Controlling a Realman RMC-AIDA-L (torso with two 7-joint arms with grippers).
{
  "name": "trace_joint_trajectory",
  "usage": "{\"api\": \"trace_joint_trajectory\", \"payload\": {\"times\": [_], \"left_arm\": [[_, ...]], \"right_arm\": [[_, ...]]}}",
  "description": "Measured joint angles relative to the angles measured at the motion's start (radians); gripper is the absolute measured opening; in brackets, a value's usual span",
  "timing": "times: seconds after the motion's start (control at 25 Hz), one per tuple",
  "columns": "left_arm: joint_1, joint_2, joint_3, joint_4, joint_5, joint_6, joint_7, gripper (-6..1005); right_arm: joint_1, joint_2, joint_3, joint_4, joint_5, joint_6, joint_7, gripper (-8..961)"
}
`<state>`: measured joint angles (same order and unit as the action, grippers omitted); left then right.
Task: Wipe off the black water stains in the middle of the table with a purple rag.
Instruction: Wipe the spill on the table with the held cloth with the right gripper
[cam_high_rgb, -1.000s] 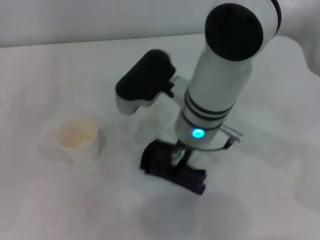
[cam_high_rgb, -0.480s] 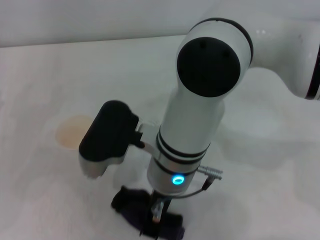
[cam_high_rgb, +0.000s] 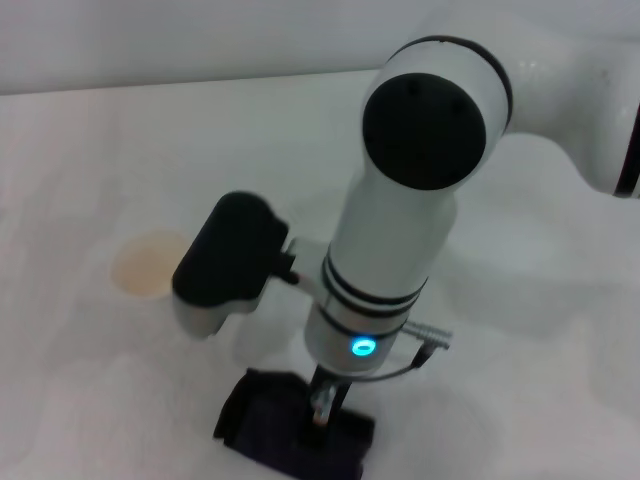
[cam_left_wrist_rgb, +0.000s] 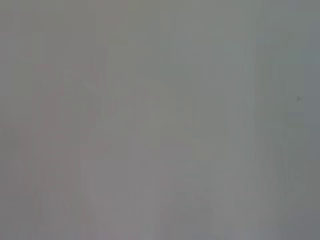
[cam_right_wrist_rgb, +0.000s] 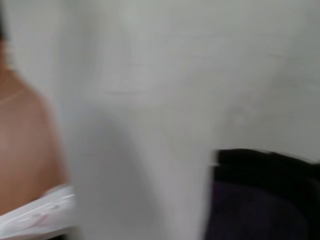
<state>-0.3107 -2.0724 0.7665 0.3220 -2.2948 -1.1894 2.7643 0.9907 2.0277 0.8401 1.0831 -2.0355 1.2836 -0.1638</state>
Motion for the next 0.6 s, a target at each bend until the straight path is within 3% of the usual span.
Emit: {"api": "trace_joint_trajectory", "payload": {"times": [0.32,0.6], "left_arm": [[0.006,0.0,-0.001,0.0,-0.002,0.001,0.001,876],[0.008,0.0,-0.003,0.0,-0.005,0.001,0.002,876]], "right_arm": [[-0.074,-0.002,0.16,0.0,-0.262,0.064,0.096,164],[-0.099,-0.006,0.235,0.012,-0.421,0.128,0.138,169]]}}
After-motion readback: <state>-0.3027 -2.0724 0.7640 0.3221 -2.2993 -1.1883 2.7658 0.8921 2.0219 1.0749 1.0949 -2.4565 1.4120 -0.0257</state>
